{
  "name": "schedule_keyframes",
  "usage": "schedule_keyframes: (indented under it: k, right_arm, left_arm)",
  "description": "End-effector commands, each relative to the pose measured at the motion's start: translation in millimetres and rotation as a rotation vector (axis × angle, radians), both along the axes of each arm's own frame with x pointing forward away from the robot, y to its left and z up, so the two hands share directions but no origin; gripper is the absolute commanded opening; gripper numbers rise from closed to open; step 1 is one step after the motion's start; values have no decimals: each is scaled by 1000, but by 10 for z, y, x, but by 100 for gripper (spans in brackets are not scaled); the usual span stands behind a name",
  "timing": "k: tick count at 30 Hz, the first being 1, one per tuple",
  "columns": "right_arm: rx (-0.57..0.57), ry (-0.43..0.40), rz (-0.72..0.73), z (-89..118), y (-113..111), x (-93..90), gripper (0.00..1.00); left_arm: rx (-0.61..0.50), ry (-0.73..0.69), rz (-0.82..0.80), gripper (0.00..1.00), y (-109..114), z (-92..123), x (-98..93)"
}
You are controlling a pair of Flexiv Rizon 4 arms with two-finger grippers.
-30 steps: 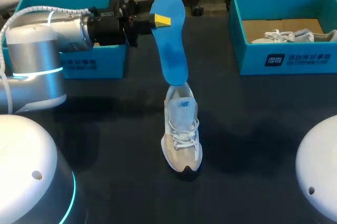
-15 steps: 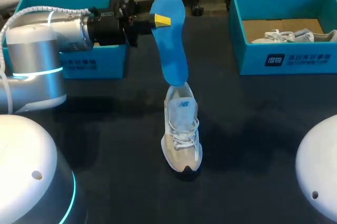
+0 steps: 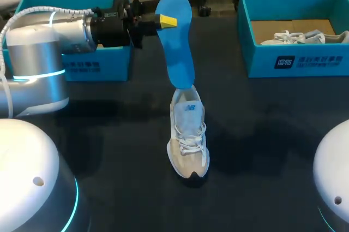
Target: Take the shoe out of the shoebox, open the shoe tongue, remove and reinsert the insole, then place the shoe into the shoebox
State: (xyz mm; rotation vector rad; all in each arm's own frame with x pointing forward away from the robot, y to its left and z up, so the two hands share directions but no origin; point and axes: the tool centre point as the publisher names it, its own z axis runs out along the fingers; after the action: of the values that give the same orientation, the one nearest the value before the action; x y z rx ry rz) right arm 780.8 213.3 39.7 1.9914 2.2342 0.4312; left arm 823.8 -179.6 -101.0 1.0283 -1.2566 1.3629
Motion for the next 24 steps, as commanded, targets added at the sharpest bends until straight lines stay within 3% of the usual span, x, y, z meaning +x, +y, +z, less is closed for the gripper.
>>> schedule_keyframes:
  k: [1,6,24]
  right_arm:
    - [111,-4,22,-92,-216,-16,100]
    - [161,4,24,-99,-343,-15,100]
    - [548,3,65,-261,-798,-78,100]
  left_arm:
    - [1,0,1,0,5,-1,-8]
    - [1,0,1,0,5,-1,-8]
    - [1,0,1,0,5,-1,-8]
